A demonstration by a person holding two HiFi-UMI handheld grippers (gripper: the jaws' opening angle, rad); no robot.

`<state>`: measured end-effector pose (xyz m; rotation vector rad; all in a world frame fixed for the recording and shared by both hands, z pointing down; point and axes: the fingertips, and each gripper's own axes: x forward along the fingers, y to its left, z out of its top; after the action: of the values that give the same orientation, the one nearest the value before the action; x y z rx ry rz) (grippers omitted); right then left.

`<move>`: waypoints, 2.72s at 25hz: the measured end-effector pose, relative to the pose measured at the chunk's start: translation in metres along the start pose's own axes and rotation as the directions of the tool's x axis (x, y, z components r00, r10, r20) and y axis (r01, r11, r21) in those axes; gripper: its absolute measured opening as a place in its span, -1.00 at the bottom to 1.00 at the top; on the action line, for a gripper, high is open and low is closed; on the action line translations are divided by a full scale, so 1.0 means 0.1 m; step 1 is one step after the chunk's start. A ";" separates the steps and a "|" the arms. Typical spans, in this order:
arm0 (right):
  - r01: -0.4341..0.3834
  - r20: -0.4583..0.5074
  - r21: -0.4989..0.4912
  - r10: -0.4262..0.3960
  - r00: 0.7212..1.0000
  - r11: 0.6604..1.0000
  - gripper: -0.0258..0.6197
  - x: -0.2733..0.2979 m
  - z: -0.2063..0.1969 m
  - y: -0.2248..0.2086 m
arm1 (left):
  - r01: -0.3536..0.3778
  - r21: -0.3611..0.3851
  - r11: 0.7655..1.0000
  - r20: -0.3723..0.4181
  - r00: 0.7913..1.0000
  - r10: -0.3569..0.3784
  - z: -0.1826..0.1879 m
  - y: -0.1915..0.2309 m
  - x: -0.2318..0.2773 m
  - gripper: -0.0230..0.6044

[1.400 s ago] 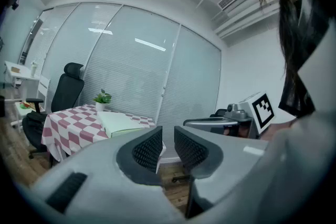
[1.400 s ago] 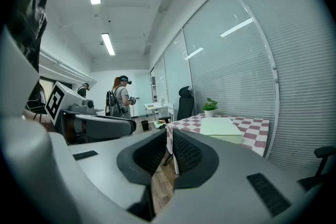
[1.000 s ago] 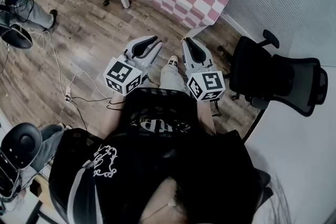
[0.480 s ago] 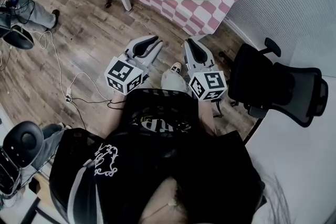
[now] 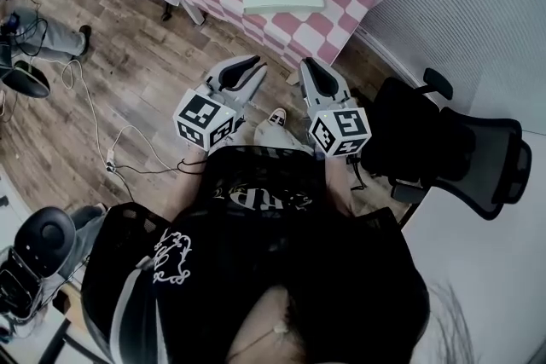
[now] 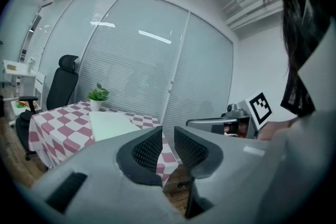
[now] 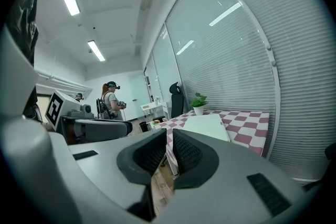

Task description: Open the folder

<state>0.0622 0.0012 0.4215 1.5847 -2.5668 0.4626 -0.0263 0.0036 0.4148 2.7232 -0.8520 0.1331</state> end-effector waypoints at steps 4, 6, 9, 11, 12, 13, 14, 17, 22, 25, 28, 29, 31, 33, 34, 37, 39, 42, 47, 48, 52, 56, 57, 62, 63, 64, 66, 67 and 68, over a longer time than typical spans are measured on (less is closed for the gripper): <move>-0.008 0.001 0.008 0.008 1.000 1.000 -0.80 0.07 0.09 -0.33 | -0.007 0.011 1.000 -0.009 1.000 0.007 0.08 0.00 0.32 -0.67; -0.014 -0.001 0.010 0.014 1.000 1.000 -0.80 0.10 0.13 -0.47 | -0.012 0.019 1.000 -0.012 1.000 0.012 0.12 0.00 0.47 -0.67; -0.033 -0.004 0.005 0.033 0.999 0.999 -0.80 0.14 0.16 -0.65 | -0.027 0.032 0.999 -0.011 1.000 0.027 0.16 0.00 0.65 -0.67; -0.044 -0.006 0.004 0.044 0.999 0.999 -0.80 0.15 0.17 -0.75 | -0.036 0.037 0.999 -0.011 0.999 0.036 0.17 -0.02 0.75 -0.67; -0.047 -0.007 0.005 0.047 0.999 0.999 -0.80 0.16 0.17 -0.80 | -0.038 0.040 0.998 -0.013 0.999 0.039 0.16 -0.03 0.80 -0.67; -0.049 -0.008 0.006 0.049 0.999 0.999 -0.80 0.16 0.17 -0.85 | -0.040 0.043 0.998 -0.016 0.999 0.041 0.16 -0.04 0.84 -0.67; -0.051 -0.010 0.007 0.051 0.999 0.999 -0.80 0.17 0.17 -0.89 | -0.041 0.047 0.998 -0.020 0.999 0.042 0.16 -0.06 0.88 -0.67; -0.061 -0.018 0.015 0.061 0.998 0.998 -0.80 0.19 0.15 -0.97 | -0.049 0.057 0.997 -0.029 0.998 0.050 0.15 -0.08 0.94 -0.67; -0.082 -0.028 0.039 0.084 0.996 0.996 -0.80 0.24 0.12 -1.00 | -0.075 0.066 0.995 -0.048 0.996 0.078 0.16 -0.04 0.95 -0.67; -0.089 -0.036 0.056 0.091 0.995 0.994 -0.80 0.26 0.07 -1.00 | -0.089 0.061 0.994 -0.064 0.994 0.092 0.12 -0.02 0.93 -0.67; -0.088 -0.039 0.068 0.091 0.995 0.994 -0.80 0.28 0.02 -1.01 | -0.096 0.062 0.993 -0.079 0.992 0.101 0.08 0.02 0.91 -0.67; -0.086 -0.039 0.070 0.089 0.995 0.994 -0.80 0.29 0.02 -1.02 | -0.097 0.063 0.993 -0.082 0.991 0.102 0.07 0.04 0.92 -0.67; -0.075 -0.038 0.073 0.078 0.996 0.994 -0.80 0.31 0.02 -1.06 | -0.098 0.071 0.993 -0.086 0.991 0.104 0.08 0.09 0.95 -0.67; -0.059 -0.037 0.073 0.062 0.997 0.996 -0.80 0.32 0.02 -1.12 | -0.095 0.087 0.992 -0.092 0.990 0.103 0.08 0.13 0.99 -0.67; -0.050 -0.035 0.073 0.053 0.998 0.996 -0.80 0.33 0.03 -1.16 | -0.091 0.098 0.991 -0.096 0.990 0.100 0.08 0.15 1.03 -0.67; -0.027 -0.028 0.073 0.029 0.999 0.997 -0.80 0.38 0.09 -1.26 | -0.077 0.126 0.989 -0.113 0.989 0.092 0.08 0.27 1.14 -0.67; -0.013 -0.029 0.071 0.015 0.999 0.997 -0.80 0.45 0.13 -1.33 | -0.072 0.135 0.988 -0.120 0.989 0.089 0.11 0.37 1.23 -0.67; 0.012 -0.043 0.066 -0.009 0.999 0.998 -0.80 0.57 0.19 -1.47 | -0.054 0.141 0.989 -0.126 0.989 0.072 0.17 0.51 1.39 -0.66; 0.037 -0.073 0.063 -0.032 0.997 0.997 -0.80 0.87 0.24 -1.66 | -0.019 0.195 0.981 -0.171 0.984 0.053 0.19 0.77 1.68 -0.66; 0.040 -0.084 0.066 -0.035 0.996 0.997 -0.80 0.93 0.23 -1.70 | -0.015 0.207 0.978 -0.185 0.981 0.054 0.17 0.81 1.73 -0.65; 0.062 -0.127 0.072 -0.052 0.991 0.996 -0.80 1.14 0.17 -1.89 | 0.046 0.258 0.965 -0.251 0.968 0.021 0.03 0.90 1.97 -0.58; 0.089 -0.176 0.072 -0.075 0.981 0.993 -0.80 1.32 0.06 -2.08 | 0.121 0.276 0.954 -0.345 0.938 -0.019 -0.20 1.02 2.21 -0.38; 0.097 -0.189 0.072 -0.082 0.978 0.993 -0.80 1.36 0.03 -2.13 | 0.132 0.280 0.951 -0.368 0.930 -0.021 -0.27 1.06 2.26 -0.34; 0.126 -0.272 0.076 -0.101 0.957 0.989 -0.80 1.49 -0.16 -2.35 | 0.193 0.379 0.905 -0.467 0.884 0.007 -0.51 1.24 2.53 -0.12; 0.124 -0.295 0.075 -0.096 0.951 0.990 -0.80 1.51 -0.23 -2.39 | 0.210 0.409 0.888 -0.488 0.872 0.019 -0.56 1.25 2.58 -0.05; 0.119 -0.318 0.076 -0.089 0.944 0.990 -0.79 1.54 -0.30 -2.42 | 0.230 0.438 0.869 -0.510 0.859 0.030 -0.62 1.26 2.63 -0.01; 0.111 -0.356 0.095 -0.071 0.932 0.989 -0.79 1.61 -0.42 -2.47 | 0.275 0.487 0.829 -0.553 0.832 0.049 -0.76 1.28 2.71 0.04; 0.111 -0.367 0.116 -0.061 0.928 0.987 -0.79 1.65 -0.47 -2.48 | 0.295 0.504 0.812 -0.571 0.819 0.057 -0.82 1.28 2.74 0.06; 0.114 -0.373 0.141 -0.054 0.926 0.983 -0.79 1.68 -0.51 -2.49 | 0.310 0.516 0.799 -0.585 0.809 0.064 -0.87 1.29 2.76 0.07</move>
<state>0.2016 -0.2315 0.5607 1.4771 -2.2181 0.8853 0.1264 -0.2221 0.5767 2.9620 -0.4733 1.3436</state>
